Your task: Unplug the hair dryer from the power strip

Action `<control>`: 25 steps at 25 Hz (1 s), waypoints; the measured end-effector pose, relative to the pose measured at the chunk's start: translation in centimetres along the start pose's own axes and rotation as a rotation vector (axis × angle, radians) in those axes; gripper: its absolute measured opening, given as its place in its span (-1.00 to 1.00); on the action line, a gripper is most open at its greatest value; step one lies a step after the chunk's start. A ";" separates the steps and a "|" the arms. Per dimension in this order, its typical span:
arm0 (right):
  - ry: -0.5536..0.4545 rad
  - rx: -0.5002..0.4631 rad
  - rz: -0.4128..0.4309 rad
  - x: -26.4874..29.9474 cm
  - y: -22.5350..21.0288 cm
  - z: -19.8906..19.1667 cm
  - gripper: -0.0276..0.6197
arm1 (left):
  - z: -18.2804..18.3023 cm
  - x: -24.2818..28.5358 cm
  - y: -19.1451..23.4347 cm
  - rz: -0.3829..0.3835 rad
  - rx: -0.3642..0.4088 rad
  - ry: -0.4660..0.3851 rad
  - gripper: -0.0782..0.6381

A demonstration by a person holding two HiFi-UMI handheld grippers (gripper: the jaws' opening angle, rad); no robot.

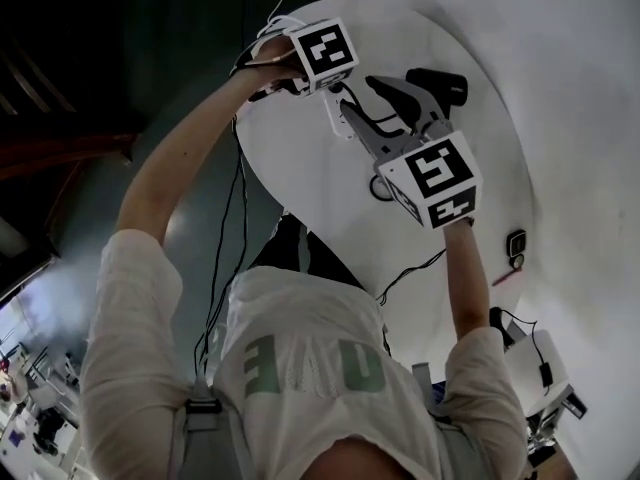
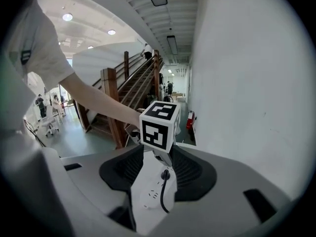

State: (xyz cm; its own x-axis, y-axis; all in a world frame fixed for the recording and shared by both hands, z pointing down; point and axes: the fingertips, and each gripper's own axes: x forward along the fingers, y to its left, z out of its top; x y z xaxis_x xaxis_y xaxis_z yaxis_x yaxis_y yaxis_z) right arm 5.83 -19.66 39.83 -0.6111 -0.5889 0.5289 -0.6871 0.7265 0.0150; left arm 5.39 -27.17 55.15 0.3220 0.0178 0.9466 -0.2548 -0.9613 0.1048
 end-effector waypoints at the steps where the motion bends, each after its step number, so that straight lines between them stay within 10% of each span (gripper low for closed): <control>1: 0.016 -0.007 0.011 0.3 0.0 -0.3 -0.38 | 0.1 0.4 0.1 -0.017 0.004 0.003 -0.76; 10: 0.133 -0.022 0.070 3.7 -0.8 -3.2 -0.30 | 0.0 0.7 0.3 -0.184 -0.056 0.031 -0.76; 25: 0.437 -0.126 0.133 10.2 -2.5 -9.6 -0.47 | 0.2 0.7 0.2 -0.227 -0.035 0.057 -0.76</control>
State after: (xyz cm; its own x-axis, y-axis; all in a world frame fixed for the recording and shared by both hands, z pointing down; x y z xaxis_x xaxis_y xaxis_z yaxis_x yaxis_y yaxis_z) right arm 5.06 -24.12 53.34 -0.4497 -0.3035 0.8401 -0.5443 0.8388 0.0117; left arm 5.74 -27.41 55.82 0.3228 0.2488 0.9132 -0.2135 -0.9208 0.3264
